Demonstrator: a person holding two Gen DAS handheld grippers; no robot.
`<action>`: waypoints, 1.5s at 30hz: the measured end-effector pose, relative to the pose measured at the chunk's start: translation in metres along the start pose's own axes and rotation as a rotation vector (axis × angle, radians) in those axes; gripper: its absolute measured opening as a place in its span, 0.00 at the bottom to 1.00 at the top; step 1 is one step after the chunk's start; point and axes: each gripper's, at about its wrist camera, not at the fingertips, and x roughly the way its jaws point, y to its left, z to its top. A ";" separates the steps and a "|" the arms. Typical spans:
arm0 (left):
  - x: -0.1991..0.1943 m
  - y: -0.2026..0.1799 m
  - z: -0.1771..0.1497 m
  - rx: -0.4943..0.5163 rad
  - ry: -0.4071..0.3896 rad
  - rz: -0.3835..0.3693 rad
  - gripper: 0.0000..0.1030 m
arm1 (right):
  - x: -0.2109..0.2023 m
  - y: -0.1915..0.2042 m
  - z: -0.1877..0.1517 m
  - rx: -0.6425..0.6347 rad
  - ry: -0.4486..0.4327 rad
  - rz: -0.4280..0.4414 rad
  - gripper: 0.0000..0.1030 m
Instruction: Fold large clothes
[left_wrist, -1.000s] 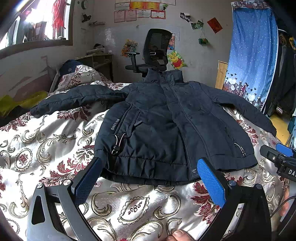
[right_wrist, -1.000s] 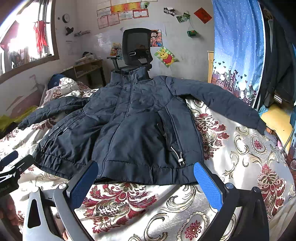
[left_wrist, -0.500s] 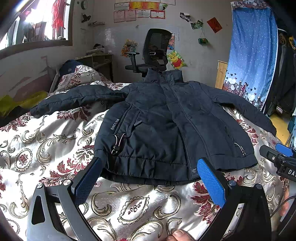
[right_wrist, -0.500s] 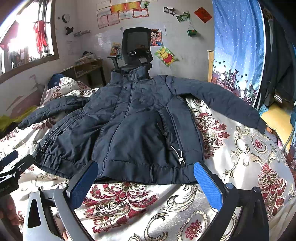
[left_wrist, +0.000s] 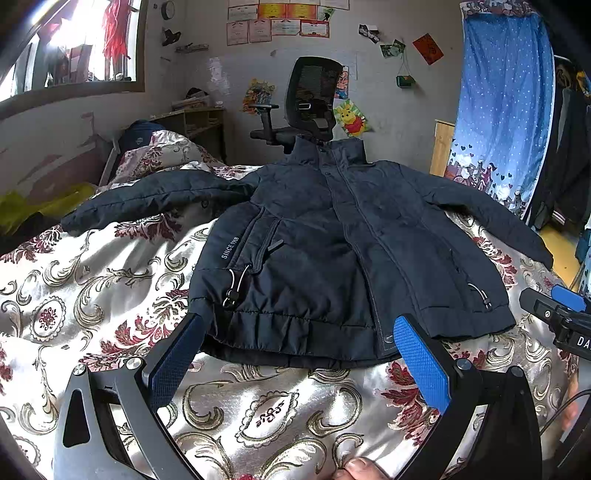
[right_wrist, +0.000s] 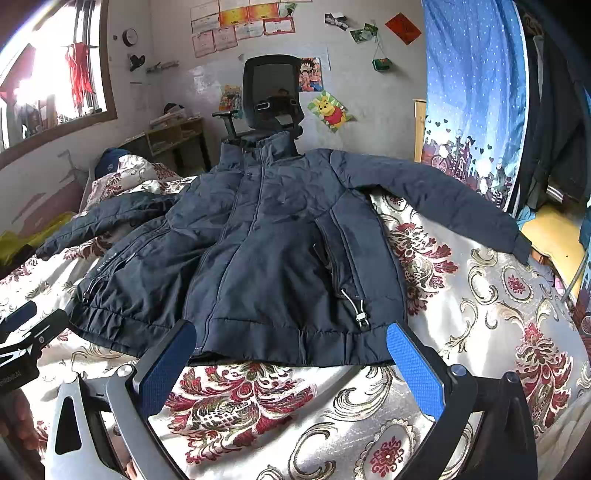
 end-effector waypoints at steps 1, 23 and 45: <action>0.000 0.001 0.000 -0.001 0.000 0.001 0.98 | 0.000 0.000 0.000 0.001 0.001 0.001 1.00; 0.011 -0.016 0.012 0.068 0.014 0.111 0.98 | -0.004 -0.014 0.005 0.012 -0.003 0.007 1.00; 0.012 -0.069 0.113 0.196 -0.028 0.220 0.98 | -0.034 -0.153 0.066 0.147 -0.200 -0.175 1.00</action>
